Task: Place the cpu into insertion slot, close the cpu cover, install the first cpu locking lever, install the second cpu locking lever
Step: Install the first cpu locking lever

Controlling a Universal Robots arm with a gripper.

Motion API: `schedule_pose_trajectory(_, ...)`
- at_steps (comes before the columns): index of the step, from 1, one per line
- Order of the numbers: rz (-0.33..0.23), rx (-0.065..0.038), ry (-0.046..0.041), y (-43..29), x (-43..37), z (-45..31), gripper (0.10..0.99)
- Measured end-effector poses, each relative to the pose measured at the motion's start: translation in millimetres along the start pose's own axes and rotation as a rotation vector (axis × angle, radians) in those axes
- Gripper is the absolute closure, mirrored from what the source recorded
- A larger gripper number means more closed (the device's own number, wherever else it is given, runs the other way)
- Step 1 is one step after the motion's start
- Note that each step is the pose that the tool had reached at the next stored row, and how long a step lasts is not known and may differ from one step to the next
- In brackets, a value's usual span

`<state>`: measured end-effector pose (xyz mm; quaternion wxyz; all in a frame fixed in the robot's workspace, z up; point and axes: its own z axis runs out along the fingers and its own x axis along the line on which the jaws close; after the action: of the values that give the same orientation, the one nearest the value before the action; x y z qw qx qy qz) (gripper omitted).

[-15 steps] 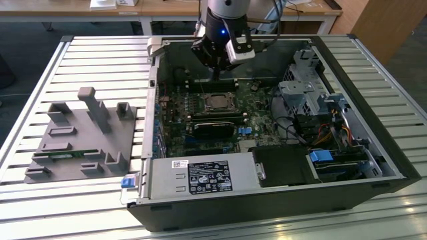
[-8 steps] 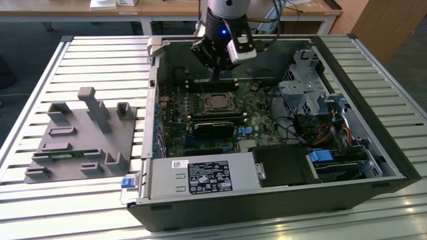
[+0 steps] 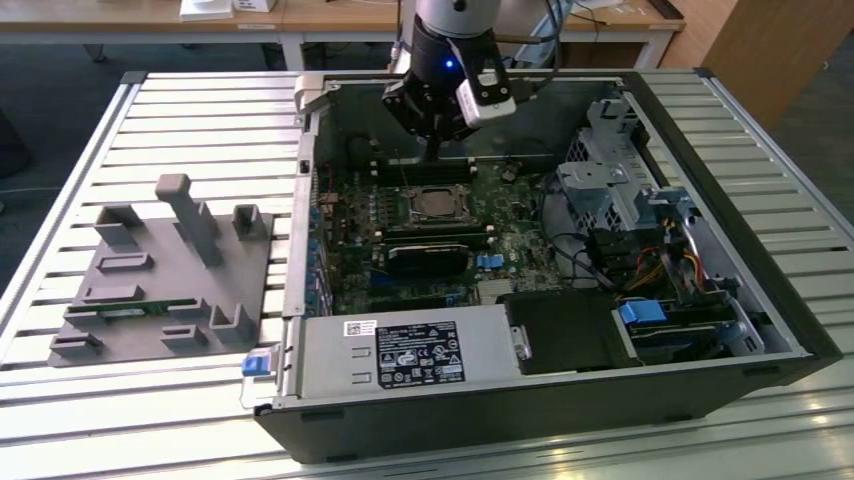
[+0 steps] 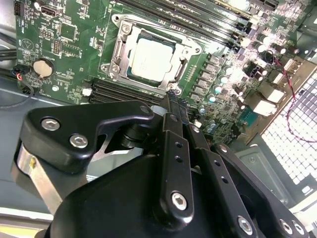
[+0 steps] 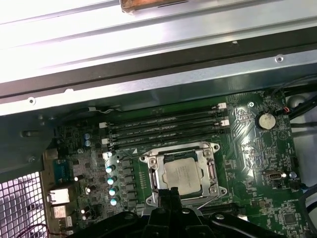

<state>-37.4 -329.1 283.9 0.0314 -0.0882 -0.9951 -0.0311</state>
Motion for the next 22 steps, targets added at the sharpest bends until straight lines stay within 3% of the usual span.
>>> schedule_pose_trajectory(6, -0.014, 0.001, -0.0018, -0.3, 1.5, 0.1, 0.980)
schedule_pose_trajectory(12, -0.026, 0.000, -0.0111, -1.5, 7.5, 0.5, 0.980)
schedule_pose_trajectory(14, -0.029, -0.002, -0.0232, -1.9, 8.9, 0.9, 0.980)
schedule_pose_trajectory(18, -0.038, -0.007, -0.0560, -2.3, 11.2, 2.3, 0.980)
schedule_pose_trajectory(22, -0.052, -0.010, -0.0738, -2.5, 11.8, 3.6, 0.980)
